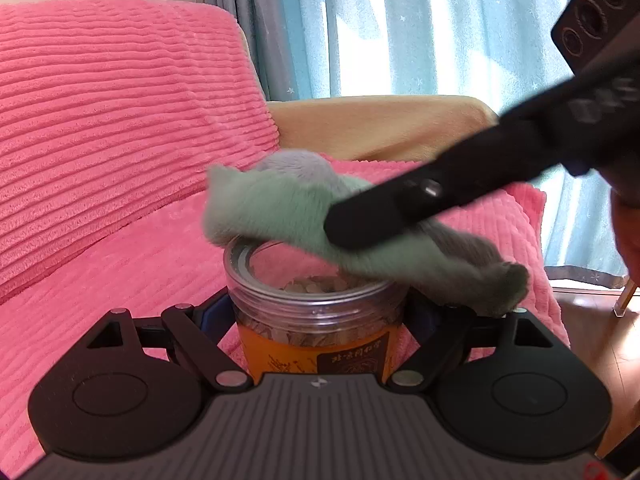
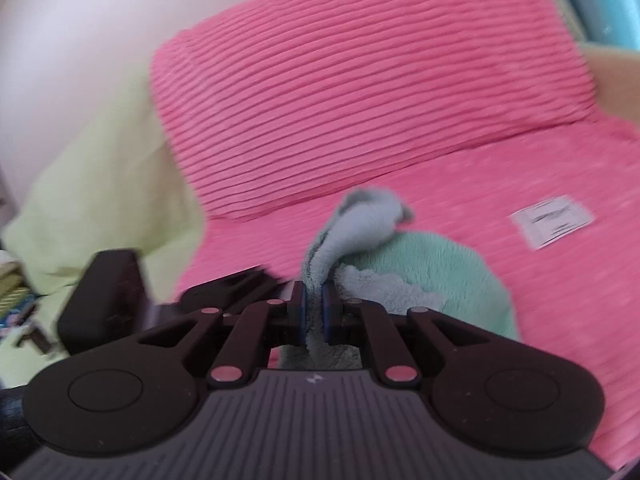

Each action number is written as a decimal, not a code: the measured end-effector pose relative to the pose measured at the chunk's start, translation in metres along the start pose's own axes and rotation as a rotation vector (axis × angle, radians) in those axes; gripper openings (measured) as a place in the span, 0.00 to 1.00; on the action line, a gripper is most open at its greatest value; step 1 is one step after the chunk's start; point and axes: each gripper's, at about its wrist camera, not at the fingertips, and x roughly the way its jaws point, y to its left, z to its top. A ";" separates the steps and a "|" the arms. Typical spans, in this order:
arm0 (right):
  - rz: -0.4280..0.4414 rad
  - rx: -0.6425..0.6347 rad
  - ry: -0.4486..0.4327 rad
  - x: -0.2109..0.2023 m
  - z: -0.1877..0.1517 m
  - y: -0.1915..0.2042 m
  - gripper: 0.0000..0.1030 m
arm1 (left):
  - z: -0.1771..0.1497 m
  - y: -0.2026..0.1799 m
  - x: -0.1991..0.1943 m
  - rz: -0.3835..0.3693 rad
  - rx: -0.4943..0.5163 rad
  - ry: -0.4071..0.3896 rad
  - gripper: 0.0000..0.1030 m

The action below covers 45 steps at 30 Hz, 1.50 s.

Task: Clean container
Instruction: 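Wipe the lid rim with the right gripper's cloth while the left holds the jar upright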

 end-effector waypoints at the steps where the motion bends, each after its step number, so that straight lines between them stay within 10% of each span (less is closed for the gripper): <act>1: 0.020 0.013 0.002 0.001 -0.001 0.001 0.06 | 0.000 0.000 -0.001 0.000 -0.001 0.001 0.83; 45: 0.038 0.082 -0.049 0.016 -0.001 -0.002 0.04 | 0.002 0.008 0.002 0.009 -0.039 0.013 0.83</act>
